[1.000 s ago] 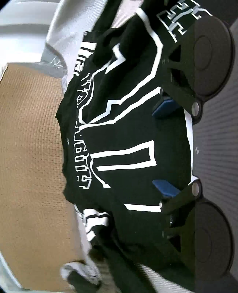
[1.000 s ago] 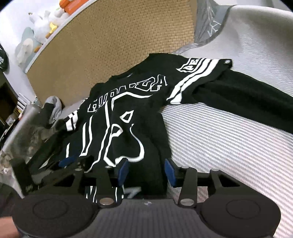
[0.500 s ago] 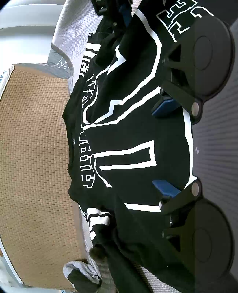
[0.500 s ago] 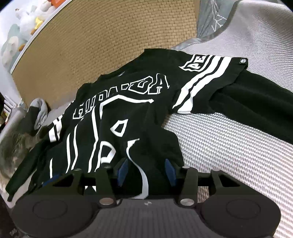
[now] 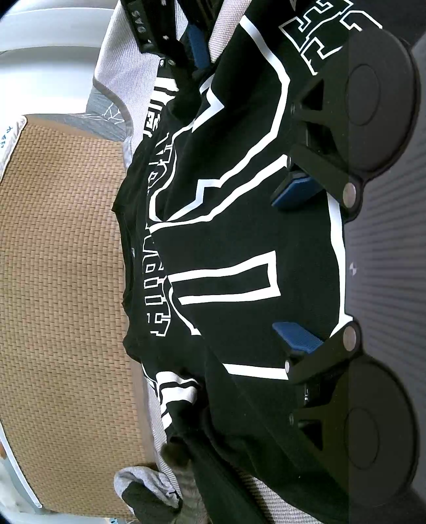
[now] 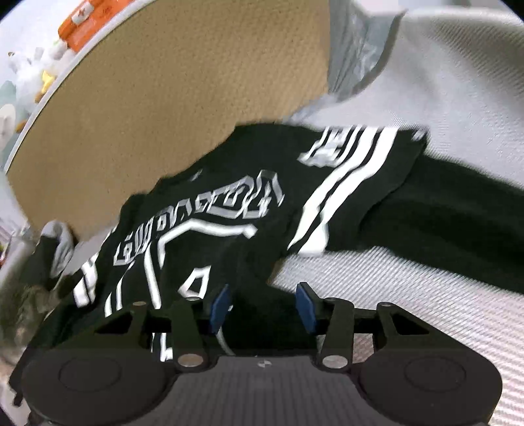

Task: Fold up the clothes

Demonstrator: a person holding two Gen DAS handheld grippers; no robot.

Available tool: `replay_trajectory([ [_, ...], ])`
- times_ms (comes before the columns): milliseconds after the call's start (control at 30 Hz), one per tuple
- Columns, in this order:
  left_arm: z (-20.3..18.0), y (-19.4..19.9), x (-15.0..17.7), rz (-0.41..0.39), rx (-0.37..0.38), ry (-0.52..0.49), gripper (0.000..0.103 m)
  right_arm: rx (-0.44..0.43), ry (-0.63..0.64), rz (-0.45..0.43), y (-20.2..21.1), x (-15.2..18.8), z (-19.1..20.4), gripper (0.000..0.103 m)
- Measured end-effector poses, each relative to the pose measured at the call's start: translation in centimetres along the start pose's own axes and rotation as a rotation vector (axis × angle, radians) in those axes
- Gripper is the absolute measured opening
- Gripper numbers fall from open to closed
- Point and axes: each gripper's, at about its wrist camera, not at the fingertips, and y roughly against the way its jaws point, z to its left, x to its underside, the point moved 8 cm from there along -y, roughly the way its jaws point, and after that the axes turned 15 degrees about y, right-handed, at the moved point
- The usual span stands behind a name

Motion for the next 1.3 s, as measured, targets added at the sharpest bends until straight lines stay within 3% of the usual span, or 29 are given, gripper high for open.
replay_trajectory([
  [67,0.0,0.0,0.0,0.0,0.0,0.001,0.08,0.018,0.045,0.018,-0.6,0.2,0.4,0.047],
  [100,0.0,0.0,0.0,-0.001,0.001,0.001,0.08,0.023,0.072,0.016,-0.9,0.3,0.7,0.032],
  [200,0.0,0.0,0.0,-0.001,0.001,0.0,0.08,0.052,0.127,0.027,-1.2,0.5,0.9,0.016],
  [367,0.0,-0.1,0.1,-0.001,0.002,0.001,0.08,0.135,0.065,-0.043,0.8,-0.1,-1.6,0.011],
  [433,0.0,-0.1,0.0,-0.002,0.002,0.0,0.08,0.17,0.029,-0.082,2.0,-0.5,-3.2,0.011],
  [600,-0.1,-0.1,0.0,-0.002,0.002,-0.001,0.08,0.133,0.013,-0.05,2.6,-0.4,-4.9,0.012],
  [733,-0.1,0.0,0.0,-0.002,0.002,-0.001,0.08,0.093,-0.032,-0.06,2.8,-0.1,-5.3,0.021],
  [800,-0.1,0.0,0.0,-0.003,0.002,-0.001,0.08,0.054,-0.054,-0.11,3.6,-0.3,-5.6,0.028],
  [900,-0.2,0.0,0.0,-0.007,-0.002,-0.004,0.08,0.123,-0.073,-0.217,5.4,-1.2,-6.9,0.035],
  [1000,-0.3,0.0,0.1,-0.01,-0.006,-0.009,0.08,0.098,-0.158,-0.211,5.0,-1.5,-8.5,0.035],
  [1300,-0.3,0.1,0.0,-0.015,-0.007,-0.011,0.08,0.002,-0.241,-0.155,0.6,-2.4,-8.8,0.041],
])
